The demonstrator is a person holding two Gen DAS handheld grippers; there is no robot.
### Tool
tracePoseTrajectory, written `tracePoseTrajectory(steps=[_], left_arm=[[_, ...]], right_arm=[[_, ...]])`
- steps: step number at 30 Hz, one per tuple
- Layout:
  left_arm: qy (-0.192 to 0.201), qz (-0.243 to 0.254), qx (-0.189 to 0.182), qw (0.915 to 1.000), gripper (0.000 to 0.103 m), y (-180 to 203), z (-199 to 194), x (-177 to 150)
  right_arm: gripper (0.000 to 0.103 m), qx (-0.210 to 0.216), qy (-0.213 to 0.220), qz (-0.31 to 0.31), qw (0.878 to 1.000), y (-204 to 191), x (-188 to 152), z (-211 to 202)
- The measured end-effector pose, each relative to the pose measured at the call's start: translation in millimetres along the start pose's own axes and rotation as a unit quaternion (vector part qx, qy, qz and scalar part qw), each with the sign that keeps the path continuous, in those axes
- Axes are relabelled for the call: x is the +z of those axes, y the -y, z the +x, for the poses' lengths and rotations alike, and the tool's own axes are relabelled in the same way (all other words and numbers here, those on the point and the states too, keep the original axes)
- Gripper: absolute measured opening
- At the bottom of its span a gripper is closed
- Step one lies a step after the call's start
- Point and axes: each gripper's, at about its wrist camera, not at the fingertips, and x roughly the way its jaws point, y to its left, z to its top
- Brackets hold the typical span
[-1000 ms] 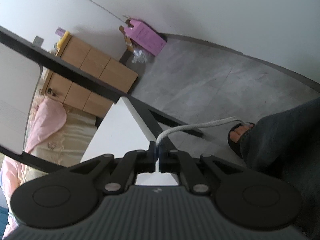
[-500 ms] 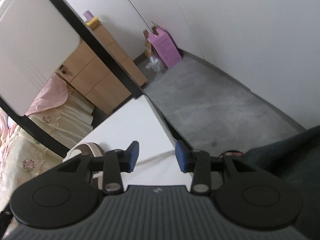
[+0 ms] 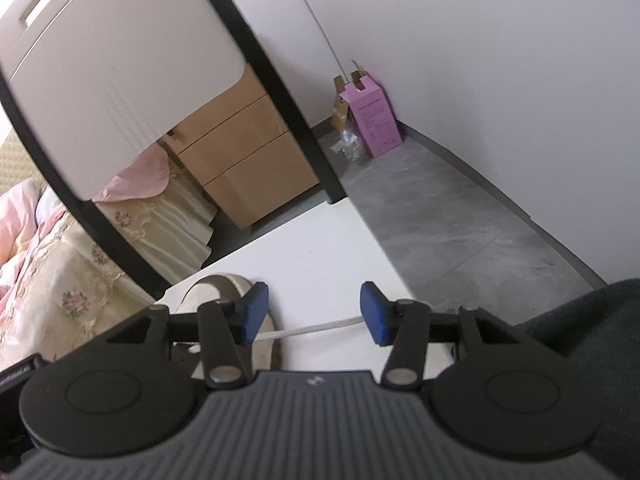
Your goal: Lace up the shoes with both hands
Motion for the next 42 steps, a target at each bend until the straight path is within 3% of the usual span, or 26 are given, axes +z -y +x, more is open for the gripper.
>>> tracePoseTrajectory(steps=[3, 7, 16, 19, 25, 28, 32, 35, 38, 40, 42], left_arm=[[-0.025, -0.067, -0.026, 0.9971, 0.052, -17.1, 9.3, 6.8], [-0.057, -0.165, -0.057, 0.983, 0.053, -39.2, 22.6, 15.7], [-0.074, -0.233, -0.076, 0.9665, 0.053, -49.9, 33.9, 22.6], [-0.098, -0.244, -0.094, 0.9602, 0.055, -50.4, 37.0, 15.2], [-0.099, -0.246, -0.079, 0.961, 0.055, -50.6, 52.7, 23.9], [-0.082, -0.235, -0.089, 0.9644, 0.054, -47.4, 58.8, 39.9], [-0.06, -0.213, -0.071, 0.9726, 0.054, -44.7, 68.4, 63.7], [-0.039, -0.199, -0.09, 0.9752, 0.05, -41.2, 63.2, 80.7], [-0.016, -0.181, -0.103, 0.978, 0.04, -36.3, 55.1, 94.1], [-0.005, -0.169, -0.113, 0.9791, 0.023, -32.9, 50.2, 103.2], [0.008, -0.164, -0.133, 0.9775, 0.016, -30.4, 46.0, 111.1]], right_arm=[[0.052, 0.005, -0.006, 0.001, 1.0, -5.2, -2.7, 1.3], [0.052, 0.017, -0.005, -0.006, 1.0, -14.3, -4.9, -1.0], [0.052, 0.042, 0.017, -0.033, 0.998, -38.5, -0.1, -22.1], [0.052, 0.047, 0.015, -0.041, 0.998, -46.1, -0.5, -24.5], [0.052, 0.033, 0.019, -0.083, 0.996, -66.4, -6.7, -22.2], [0.052, 0.038, 0.02, -0.123, 0.992, -82.4, -7.9, -20.1], [0.052, 0.05, 0.014, -0.167, 0.985, -101.9, -8.1, -15.3], [0.052, 0.054, 0.014, -0.193, 0.98, -114.6, -6.1, -11.6], [0.052, 0.063, 0.009, -0.222, 0.973, -127.7, -3.9, -6.4], [0.052, 0.071, 0.005, -0.244, 0.967, -138.2, -2.9, -1.6], [0.052, 0.079, 0.002, -0.27, 0.96, -149.8, -2.3, 3.5]])
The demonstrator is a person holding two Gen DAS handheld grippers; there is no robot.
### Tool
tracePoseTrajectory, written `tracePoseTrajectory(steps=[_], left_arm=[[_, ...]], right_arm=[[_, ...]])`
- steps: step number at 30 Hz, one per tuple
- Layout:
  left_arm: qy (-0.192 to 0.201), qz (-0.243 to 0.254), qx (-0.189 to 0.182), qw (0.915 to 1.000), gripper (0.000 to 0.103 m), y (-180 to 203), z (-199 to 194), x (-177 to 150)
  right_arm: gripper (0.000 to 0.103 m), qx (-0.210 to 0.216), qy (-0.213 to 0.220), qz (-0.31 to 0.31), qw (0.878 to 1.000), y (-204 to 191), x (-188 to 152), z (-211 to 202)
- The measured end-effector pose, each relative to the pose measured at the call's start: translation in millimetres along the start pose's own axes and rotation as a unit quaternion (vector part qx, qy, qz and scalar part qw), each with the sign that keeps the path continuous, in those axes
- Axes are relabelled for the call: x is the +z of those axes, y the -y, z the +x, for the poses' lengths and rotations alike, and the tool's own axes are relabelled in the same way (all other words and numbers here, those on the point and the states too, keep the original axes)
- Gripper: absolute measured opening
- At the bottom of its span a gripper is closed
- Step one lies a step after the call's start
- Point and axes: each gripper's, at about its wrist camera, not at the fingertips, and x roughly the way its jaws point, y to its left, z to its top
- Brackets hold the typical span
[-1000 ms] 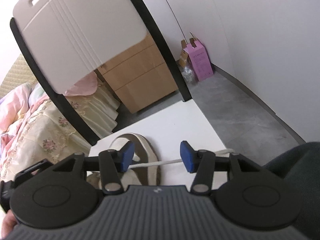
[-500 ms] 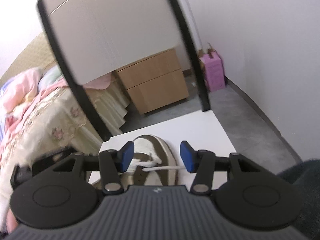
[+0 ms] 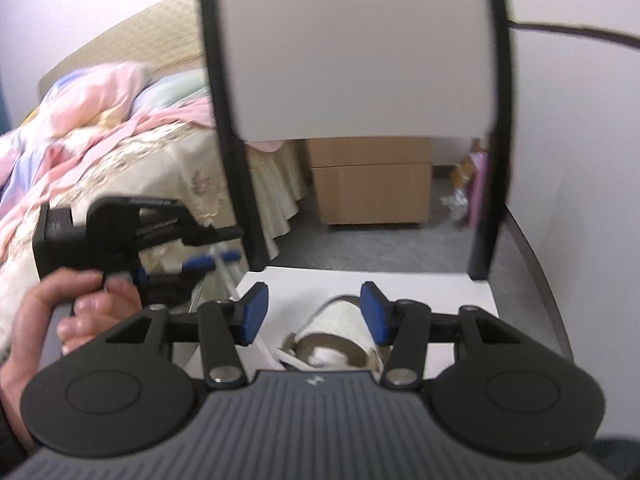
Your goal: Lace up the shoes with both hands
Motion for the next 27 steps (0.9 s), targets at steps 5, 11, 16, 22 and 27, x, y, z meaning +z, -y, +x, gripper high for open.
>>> tracePoseTrajectory(steps=[5, 11, 16, 22, 27], left_arm=[[0.018, 0.036, -0.047, 0.9981, 0.003, 16.9, -11.0, 12.2], [0.009, 0.022, -0.095, 0.9952, 0.003, 16.0, -17.3, 27.8], [-0.005, 0.045, -0.136, 0.9896, 0.003, 26.6, -19.3, 25.4], [-0.001, 0.053, -0.172, 0.9837, 0.003, 31.2, -22.8, 26.5], [0.011, 0.054, -0.181, 0.982, 0.003, 33.5, -27.2, 29.7]], right_arm=[[0.051, 0.026, 0.005, -0.051, 0.998, -23.4, 18.7, 22.6], [0.051, 0.056, -0.012, -0.12, 0.991, -63.6, 43.7, 59.6], [0.02, 0.062, -0.04, -0.153, 0.985, -88.3, 58.8, 91.9], [0.004, 0.076, -0.039, -0.153, 0.985, -90.9, 58.6, 85.6], [0.003, 0.089, -0.083, -0.161, 0.979, -89.7, 43.1, 75.6]])
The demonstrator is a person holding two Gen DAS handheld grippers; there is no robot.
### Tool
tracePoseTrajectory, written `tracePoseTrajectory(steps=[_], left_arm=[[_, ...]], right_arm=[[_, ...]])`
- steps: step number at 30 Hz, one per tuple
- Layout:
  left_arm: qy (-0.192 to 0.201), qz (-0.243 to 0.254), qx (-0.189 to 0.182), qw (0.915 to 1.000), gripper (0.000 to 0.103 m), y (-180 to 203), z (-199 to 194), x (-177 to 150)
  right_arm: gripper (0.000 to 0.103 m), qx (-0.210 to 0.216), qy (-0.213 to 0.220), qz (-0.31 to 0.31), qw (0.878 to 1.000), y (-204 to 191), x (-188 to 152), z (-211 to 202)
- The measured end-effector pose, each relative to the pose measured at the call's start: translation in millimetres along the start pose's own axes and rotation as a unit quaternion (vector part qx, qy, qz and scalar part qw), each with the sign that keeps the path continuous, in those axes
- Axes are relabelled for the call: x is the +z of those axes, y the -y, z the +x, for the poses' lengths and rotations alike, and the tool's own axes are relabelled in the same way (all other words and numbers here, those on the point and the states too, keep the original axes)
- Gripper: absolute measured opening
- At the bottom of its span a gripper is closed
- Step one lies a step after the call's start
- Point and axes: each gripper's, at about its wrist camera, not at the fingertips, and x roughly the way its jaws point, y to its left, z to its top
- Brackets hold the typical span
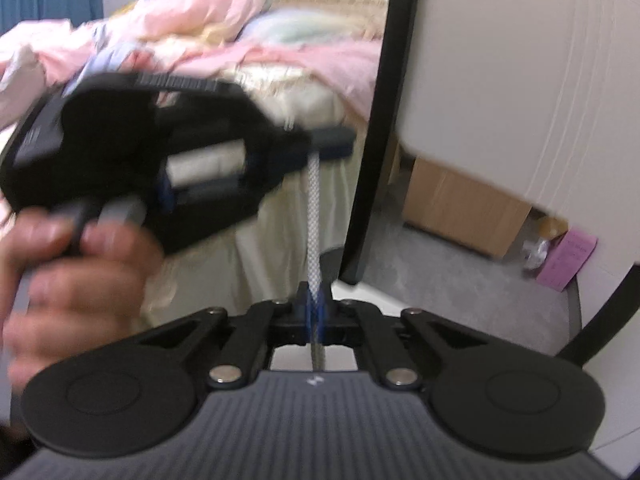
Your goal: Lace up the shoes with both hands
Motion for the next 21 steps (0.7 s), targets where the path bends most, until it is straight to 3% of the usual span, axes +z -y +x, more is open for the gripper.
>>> tracePoseTrajectory(steps=[7, 9, 13, 14, 15, 21], left_arm=[[0.022, -0.014, -0.021, 0.9995, 0.003, -1.4, -8.3, 10.6], [0.026, -0.02, -0.028, 0.9991, 0.003, -3.0, -10.4, 11.5], [0.034, -0.01, -0.046, 0.9983, 0.003, 1.1, -11.9, 10.5], [0.033, -0.008, -0.046, 0.9984, 0.003, 1.9, -11.7, 10.1], [0.03, -0.007, -0.04, 0.9987, 0.003, 2.0, -10.5, 9.6], [0.014, 0.006, -0.029, 0.9995, 0.003, 5.8, -5.9, 6.9]], right_arm=[[0.003, 0.005, -0.094, -0.012, 0.995, 4.0, -34.3, 5.0], [0.004, 0.024, -0.103, 0.013, 0.994, 11.1, -38.7, 4.1], [0.012, 0.058, -0.074, 0.053, 0.994, 23.5, -26.4, -4.6], [0.036, 0.057, -0.064, 0.05, 0.995, 23.8, -20.4, -7.5], [0.053, 0.058, -0.05, 0.044, 0.996, 22.9, -12.9, -10.3], [0.052, 0.06, 0.023, 0.003, 0.998, 14.3, 33.4, -16.9]])
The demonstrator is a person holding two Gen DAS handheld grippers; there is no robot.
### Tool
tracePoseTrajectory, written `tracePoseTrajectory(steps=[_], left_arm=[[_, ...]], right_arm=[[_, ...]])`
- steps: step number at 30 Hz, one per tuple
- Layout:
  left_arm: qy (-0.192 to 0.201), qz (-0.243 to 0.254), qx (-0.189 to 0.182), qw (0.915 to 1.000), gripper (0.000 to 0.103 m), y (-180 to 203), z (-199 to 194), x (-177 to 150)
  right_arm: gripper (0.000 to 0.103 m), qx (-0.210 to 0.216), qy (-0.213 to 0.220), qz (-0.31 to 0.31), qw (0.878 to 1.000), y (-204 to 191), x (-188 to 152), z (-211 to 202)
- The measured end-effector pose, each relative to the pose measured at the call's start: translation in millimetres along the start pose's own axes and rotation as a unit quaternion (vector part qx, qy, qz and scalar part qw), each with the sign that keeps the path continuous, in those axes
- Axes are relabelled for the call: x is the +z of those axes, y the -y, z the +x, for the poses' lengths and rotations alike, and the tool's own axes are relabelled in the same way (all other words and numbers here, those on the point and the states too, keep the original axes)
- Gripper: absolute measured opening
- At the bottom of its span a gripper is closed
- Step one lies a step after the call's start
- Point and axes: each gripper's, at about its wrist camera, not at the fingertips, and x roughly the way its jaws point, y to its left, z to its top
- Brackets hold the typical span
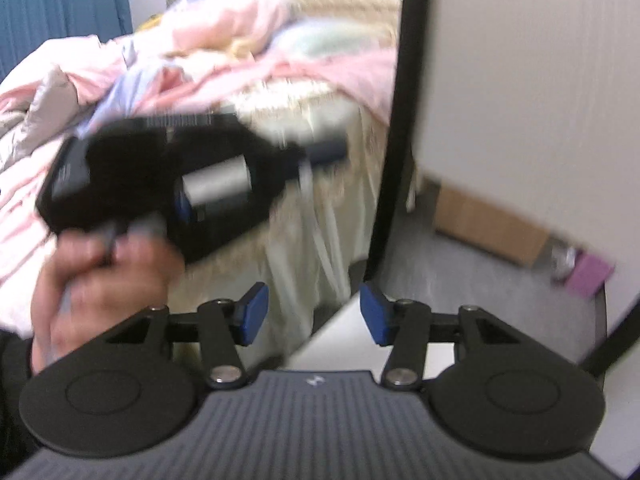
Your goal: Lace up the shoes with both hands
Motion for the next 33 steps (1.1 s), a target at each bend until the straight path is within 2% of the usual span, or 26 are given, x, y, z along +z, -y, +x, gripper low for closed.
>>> tracePoseTrajectory(steps=[4, 5, 6, 7, 11, 15, 18, 20, 26, 30, 33], left_arm=[[-0.002, 0.006, 0.009, 0.9999, 0.003, 0.6, 0.8, -0.3], [0.0, 0.008, 0.014, 0.9999, 0.003, 0.8, 0.6, -0.2], [0.0, 0.004, 0.015, 0.9999, 0.003, -0.7, 0.7, 1.0], [-0.001, 0.0, 0.016, 0.9999, 0.003, -2.1, 0.8, 2.2], [-0.002, 0.017, 0.026, 0.9995, 0.003, 1.4, 1.1, 1.6], [0.007, 0.03, 0.033, 0.999, 0.003, 5.7, -1.8, 1.9], [0.02, 0.026, 0.026, 0.9991, 0.003, 7.4, -7.0, 3.8], [0.033, 0.029, 0.011, 0.999, 0.003, 12.0, -15.4, 7.6], [0.051, 0.039, -0.019, 0.9977, 0.003, 21.2, -39.6, 13.8], [0.053, 0.06, 0.007, 0.9968, 0.003, 27.0, -45.8, 6.4], [0.044, 0.102, 0.042, 0.9929, 0.003, 37.5, -44.0, -6.8]], right_arm=[[0.049, 0.012, 0.023, 0.012, 1.0, 0.3, 26.3, 12.7], [0.039, 0.013, 0.024, 0.012, 1.0, 0.1, 29.1, 15.1], [0.01, 0.011, 0.022, 0.015, 1.0, -0.3, 29.7, 18.2], [0.004, 0.009, 0.021, 0.019, 1.0, -0.7, 30.2, 21.5], [0.003, 0.005, 0.019, 0.02, 1.0, -5.7, 24.0, 21.1], [0.003, -0.004, -0.017, 0.015, 1.0, -11.4, 0.9, 20.3], [0.003, -0.004, -0.048, 0.015, 0.999, -14.6, -18.5, 21.9], [0.003, 0.01, -0.062, 0.038, 0.997, -11.9, -32.2, 17.0], [0.003, 0.028, -0.09, 0.058, 0.994, -20.5, -55.9, 13.1], [0.005, 0.035, -0.086, 0.073, 0.993, -21.2, -64.6, 14.8], [0.006, 0.044, -0.071, 0.104, 0.991, -15.2, -66.0, 8.7]])
